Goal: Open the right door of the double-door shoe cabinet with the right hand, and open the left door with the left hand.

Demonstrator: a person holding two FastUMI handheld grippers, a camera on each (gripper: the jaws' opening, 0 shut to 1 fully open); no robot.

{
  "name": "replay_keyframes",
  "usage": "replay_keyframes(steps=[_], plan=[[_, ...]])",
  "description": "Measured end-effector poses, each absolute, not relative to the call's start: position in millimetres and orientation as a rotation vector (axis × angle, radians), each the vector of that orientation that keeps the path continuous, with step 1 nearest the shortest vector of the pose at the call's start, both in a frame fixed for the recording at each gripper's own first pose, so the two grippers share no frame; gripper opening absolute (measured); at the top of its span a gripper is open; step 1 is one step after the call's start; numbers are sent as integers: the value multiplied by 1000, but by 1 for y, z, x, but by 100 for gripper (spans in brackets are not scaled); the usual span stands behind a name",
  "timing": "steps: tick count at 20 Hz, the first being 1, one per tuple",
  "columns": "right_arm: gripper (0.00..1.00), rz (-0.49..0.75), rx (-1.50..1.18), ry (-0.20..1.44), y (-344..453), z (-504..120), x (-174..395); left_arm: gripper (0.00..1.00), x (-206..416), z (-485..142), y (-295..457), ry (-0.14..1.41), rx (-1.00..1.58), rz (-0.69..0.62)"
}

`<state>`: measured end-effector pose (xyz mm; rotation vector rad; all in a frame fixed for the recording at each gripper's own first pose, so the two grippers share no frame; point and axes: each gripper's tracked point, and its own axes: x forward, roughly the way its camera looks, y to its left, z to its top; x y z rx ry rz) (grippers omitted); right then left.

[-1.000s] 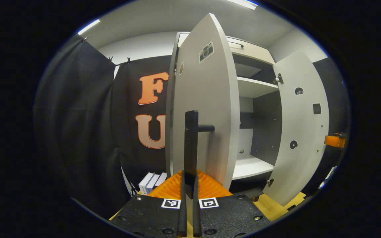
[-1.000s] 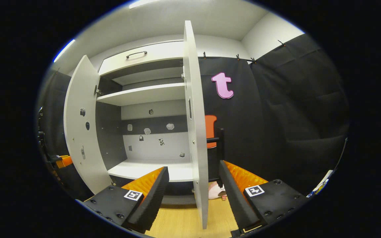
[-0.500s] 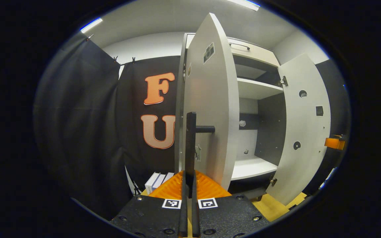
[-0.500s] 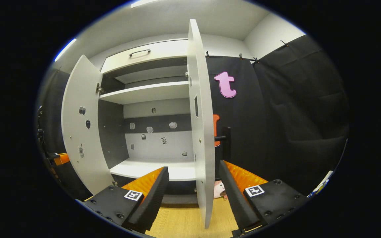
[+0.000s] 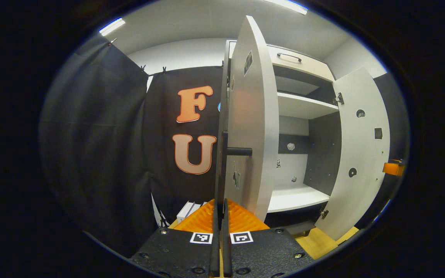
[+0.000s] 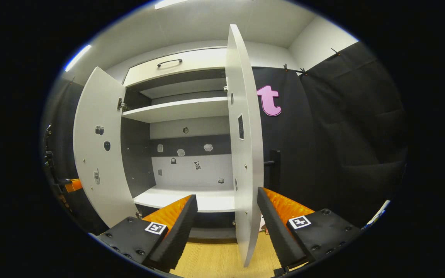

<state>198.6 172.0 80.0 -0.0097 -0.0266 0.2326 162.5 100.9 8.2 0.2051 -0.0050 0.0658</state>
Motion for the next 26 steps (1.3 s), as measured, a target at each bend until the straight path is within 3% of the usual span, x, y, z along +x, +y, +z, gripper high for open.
replay_keyframes(steps=[1, 4, 5, 11, 12, 18, 19, 21, 22, 26], plan=[[89, 230, -13, -29, 171, 80, 197, 4, 163, 8, 102, -8, 206, 72], [89, 215, -16, -32, 167, 80, 196, 4, 162, 9, 105, -21, 201, 94], [99, 216, -13, -31, 166, 80, 195, 3, 161, 9, 107, -23, 199, 104], [99, 199, -19, -36, 162, 82, 197, 2, 141, 9, 126, -13, 176, 164], [89, 199, -19, -34, 161, 82, 198, 0, 135, 8, 123, -12, 162, 154], [89, 194, -22, -25, 160, 81, 198, 0, 111, 13, 103, -1, 154, 144], [89, 194, -22, -24, 159, 81, 198, 5, 108, 15, 96, 2, 164, 137], [89, 194, -24, -23, 159, 80, 196, 0, 104, 21, 85, 0, 191, 132], [99, 192, -27, -24, 159, 80, 196, 1, 101, 25, 78, -8, 198, 125], [99, 194, -22, -24, 158, 81, 193, 5, 96, 33, 40, -31, 192, 58]])
